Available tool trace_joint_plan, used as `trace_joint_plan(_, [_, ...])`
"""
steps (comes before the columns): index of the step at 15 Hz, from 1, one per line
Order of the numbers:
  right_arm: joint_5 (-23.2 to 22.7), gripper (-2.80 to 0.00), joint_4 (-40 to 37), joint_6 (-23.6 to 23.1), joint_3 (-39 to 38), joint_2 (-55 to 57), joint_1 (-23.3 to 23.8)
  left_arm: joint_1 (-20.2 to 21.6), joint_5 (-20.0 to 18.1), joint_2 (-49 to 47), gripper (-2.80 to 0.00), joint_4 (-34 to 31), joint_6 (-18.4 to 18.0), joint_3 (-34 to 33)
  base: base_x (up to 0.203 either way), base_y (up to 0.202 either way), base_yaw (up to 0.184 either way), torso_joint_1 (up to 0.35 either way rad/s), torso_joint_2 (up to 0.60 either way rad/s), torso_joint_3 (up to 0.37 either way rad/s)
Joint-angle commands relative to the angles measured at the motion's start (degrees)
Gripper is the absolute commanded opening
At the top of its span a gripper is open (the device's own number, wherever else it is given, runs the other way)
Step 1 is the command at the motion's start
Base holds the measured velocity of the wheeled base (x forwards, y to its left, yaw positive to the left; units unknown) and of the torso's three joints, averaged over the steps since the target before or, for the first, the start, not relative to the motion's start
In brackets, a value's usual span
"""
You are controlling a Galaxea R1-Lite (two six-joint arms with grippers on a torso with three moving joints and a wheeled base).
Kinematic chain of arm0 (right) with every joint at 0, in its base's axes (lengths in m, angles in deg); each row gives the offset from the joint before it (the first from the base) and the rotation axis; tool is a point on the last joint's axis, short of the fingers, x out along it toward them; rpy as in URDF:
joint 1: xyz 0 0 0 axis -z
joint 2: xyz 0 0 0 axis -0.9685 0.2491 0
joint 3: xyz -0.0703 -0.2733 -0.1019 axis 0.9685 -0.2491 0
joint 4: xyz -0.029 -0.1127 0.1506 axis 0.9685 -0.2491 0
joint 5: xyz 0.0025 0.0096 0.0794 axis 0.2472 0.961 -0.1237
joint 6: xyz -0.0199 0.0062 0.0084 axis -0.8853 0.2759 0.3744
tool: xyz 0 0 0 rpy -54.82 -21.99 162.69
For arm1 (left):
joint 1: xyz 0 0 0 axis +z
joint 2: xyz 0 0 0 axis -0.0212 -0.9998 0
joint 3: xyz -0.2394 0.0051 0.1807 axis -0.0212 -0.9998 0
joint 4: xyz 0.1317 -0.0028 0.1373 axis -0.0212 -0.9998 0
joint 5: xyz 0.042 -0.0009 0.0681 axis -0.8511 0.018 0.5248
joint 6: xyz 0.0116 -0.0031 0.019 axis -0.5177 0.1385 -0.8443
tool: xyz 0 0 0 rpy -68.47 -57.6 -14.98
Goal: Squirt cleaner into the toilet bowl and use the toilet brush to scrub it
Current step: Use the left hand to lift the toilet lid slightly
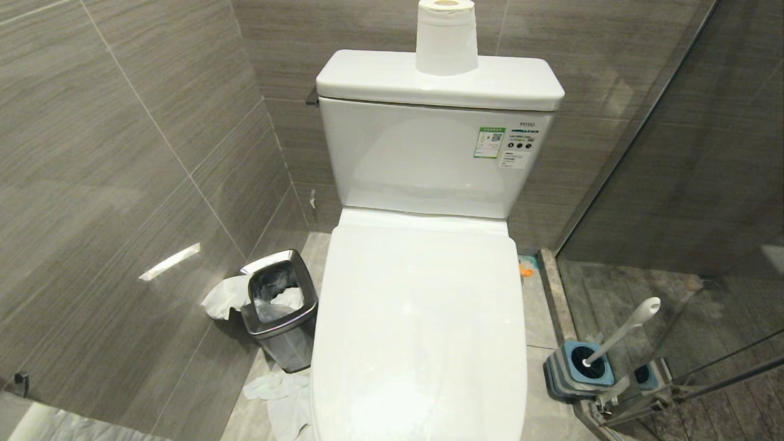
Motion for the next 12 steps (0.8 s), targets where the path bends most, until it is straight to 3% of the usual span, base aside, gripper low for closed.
trace_joint_plan(1, [0.0,-2.8,0.01,0.0,-0.01,0.02,-0.02,-0.02,-0.07,-0.09,-2.8,0.04,0.1,-0.09,0.0,0.0,0.0,0.0,0.0,0.0])
trace_joint_plan(12, [0.0,-2.8,0.01,0.0,-0.01,0.02,-0.02,-0.02,-0.07,-0.09,-2.8,-0.05,0.1,-0.09,0.0,0.0,0.0,0.0,0.0,0.0])
